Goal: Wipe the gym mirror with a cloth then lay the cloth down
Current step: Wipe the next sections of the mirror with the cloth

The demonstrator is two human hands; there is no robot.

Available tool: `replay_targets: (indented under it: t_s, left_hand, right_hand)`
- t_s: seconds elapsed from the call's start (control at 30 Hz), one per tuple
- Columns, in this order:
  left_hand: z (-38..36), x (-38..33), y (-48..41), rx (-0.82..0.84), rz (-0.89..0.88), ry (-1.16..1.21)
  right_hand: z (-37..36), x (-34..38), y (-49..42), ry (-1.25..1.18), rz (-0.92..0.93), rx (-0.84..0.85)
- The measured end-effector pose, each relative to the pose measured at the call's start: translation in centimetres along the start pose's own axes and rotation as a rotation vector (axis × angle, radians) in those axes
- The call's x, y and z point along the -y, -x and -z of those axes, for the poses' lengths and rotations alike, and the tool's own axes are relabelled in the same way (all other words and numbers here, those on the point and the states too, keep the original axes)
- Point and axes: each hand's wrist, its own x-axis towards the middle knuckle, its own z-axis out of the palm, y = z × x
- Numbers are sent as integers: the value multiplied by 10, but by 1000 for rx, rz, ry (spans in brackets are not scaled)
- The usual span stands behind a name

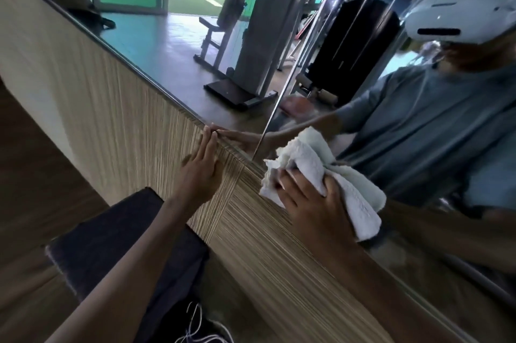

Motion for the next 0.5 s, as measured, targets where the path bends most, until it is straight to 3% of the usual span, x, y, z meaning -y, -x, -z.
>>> replay_targets:
  t_s: [0.13,0.27,0.37,0.5]
  left_hand:
    - [-17,-13,6,17,69,230]
    - [-28,-58,22,-166,-19,531]
    - [-41,-84,30,-170,57,602]
    - [-73,-129,63,-55,333,612]
  right_hand:
    - [-6,20,-39,-52,-6,32]
    - [-8,24,-33,-24,52,51]
    - [-9,11,9,-43,98,64]
    - [-5,-13,83,-61,67,11]
